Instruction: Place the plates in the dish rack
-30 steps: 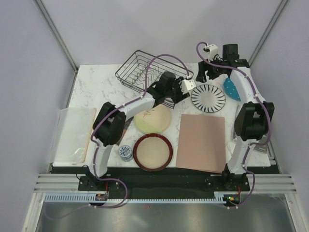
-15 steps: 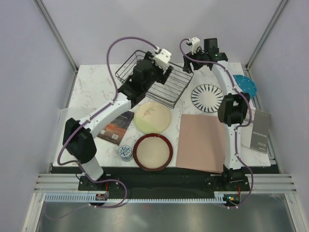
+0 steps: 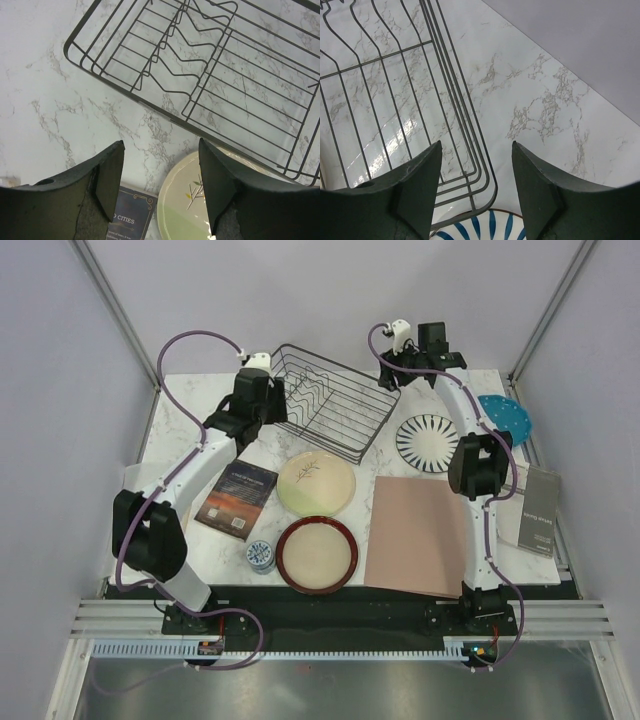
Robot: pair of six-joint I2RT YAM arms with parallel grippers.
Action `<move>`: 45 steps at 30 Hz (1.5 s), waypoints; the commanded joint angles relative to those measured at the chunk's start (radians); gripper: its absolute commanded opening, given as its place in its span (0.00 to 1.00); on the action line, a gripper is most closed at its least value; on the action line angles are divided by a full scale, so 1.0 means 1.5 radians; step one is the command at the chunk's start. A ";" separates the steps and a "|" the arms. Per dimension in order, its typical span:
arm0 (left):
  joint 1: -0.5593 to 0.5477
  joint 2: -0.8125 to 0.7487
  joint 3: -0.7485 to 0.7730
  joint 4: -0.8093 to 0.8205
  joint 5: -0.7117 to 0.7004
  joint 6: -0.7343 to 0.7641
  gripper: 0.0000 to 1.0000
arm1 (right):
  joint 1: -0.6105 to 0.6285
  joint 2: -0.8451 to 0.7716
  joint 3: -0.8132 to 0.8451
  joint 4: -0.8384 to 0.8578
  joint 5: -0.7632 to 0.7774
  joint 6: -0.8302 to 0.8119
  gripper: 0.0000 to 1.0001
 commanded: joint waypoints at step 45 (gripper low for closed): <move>0.077 0.336 0.252 -0.046 0.103 0.053 0.02 | 0.008 -0.115 -0.150 0.006 0.068 -0.028 0.00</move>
